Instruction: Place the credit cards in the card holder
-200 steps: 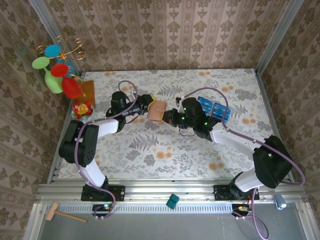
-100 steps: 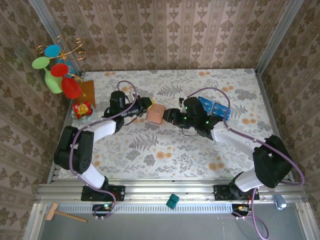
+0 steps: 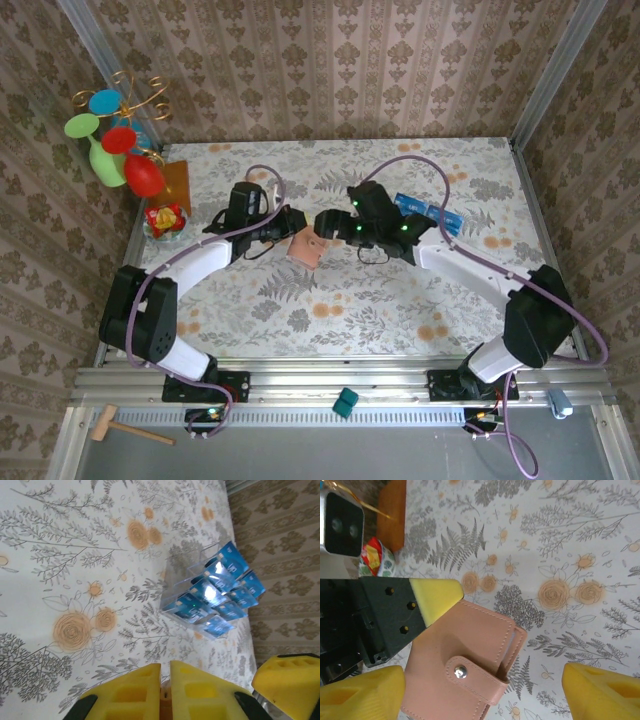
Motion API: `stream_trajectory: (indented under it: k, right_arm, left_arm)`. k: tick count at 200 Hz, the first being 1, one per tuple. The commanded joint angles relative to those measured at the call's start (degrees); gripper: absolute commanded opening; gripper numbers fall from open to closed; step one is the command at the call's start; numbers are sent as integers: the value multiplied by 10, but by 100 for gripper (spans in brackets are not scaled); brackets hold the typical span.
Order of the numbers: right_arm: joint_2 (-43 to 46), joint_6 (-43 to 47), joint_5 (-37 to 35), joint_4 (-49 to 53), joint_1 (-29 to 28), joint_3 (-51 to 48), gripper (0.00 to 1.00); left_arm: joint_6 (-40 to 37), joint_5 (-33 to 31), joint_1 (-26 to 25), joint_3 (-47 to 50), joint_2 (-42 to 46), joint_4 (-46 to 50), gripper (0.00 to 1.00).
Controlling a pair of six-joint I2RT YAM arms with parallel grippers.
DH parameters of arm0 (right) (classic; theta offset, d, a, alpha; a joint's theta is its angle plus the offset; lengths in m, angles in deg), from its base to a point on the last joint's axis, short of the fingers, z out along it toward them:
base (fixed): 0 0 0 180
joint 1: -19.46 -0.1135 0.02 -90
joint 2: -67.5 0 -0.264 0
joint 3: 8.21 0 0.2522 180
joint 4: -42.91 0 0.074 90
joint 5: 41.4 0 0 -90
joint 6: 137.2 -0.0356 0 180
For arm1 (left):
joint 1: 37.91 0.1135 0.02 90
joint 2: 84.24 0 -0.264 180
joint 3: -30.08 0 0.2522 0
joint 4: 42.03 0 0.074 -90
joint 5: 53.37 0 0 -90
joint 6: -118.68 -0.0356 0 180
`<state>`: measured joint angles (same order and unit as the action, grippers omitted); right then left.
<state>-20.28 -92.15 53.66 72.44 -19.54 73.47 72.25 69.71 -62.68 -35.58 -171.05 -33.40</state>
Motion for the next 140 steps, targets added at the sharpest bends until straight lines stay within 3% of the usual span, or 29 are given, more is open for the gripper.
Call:
stream_trajectory:
  k: [1,105,140]
  right_arm:
    - [-31,15,-35,41,-17,31,84]
    - [-116,7,-45,36,-41,80,83]
    - [-125,4,-55,49,-42,68,78]
  left_arm:
    - [-29,-28,-5,-23,23,31,0]
    - [-17,-42,-10,-33,28,35,0]
    - [-20,-54,-10,-34,29,38,0]
